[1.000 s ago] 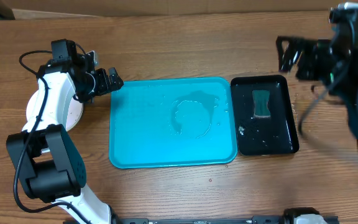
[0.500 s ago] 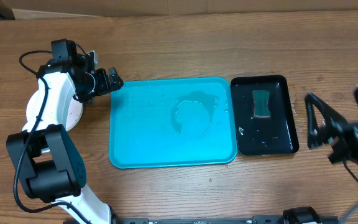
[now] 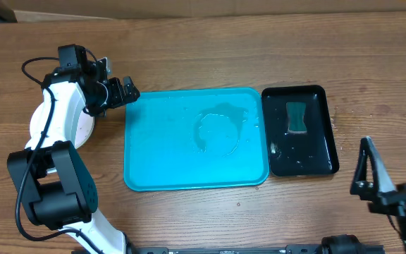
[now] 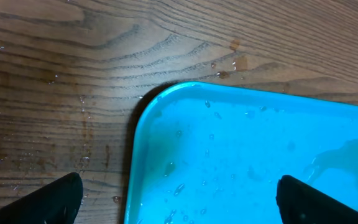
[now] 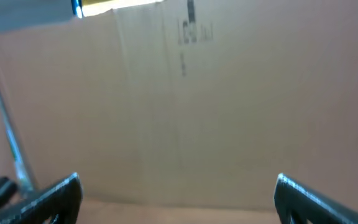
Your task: Clean dirty plates on tray and stack at the side
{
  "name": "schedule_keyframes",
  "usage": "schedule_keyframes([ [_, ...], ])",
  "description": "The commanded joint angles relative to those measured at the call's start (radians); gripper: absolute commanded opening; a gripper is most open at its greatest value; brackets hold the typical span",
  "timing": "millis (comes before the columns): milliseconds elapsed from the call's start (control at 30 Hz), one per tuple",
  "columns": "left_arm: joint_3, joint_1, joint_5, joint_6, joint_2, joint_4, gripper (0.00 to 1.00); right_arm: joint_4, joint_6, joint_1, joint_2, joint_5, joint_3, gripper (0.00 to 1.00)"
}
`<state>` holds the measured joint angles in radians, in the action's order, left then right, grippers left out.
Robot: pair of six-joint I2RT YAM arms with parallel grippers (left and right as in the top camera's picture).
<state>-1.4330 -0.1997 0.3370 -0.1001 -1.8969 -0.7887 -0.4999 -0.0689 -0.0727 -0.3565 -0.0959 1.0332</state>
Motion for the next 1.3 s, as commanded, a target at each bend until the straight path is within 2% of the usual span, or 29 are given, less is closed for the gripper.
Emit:
schedule_keyframes([
  [0, 0.004, -0.001, 0.000, 0.022, 0.004, 0.001, 1.00, 0.116, 0.021, 0.024, 0.107, 0.004, -0.156, 1.00],
  [233, 0.004, -0.001, 0.000, 0.022, 0.004, 0.001, 1.00, 0.429, 0.022, 0.031, 0.297, -0.064, -0.452, 1.00],
  [500, 0.004, -0.001, 0.000, 0.022, 0.004, 0.001, 1.00, 0.694, 0.020, 0.031, 0.354, -0.108, -0.688, 1.00],
  [1100, 0.004, -0.001, 0.000, 0.022, 0.004, 0.001, 1.00, 0.704, 0.017, 0.031, 0.354, -0.115, -1.028, 1.00],
  [1267, 0.004, -0.001, 0.000, 0.022, 0.004, 0.001, 1.00, 0.597, 0.023, 0.028, 0.354, -0.114, -1.025, 1.00],
])
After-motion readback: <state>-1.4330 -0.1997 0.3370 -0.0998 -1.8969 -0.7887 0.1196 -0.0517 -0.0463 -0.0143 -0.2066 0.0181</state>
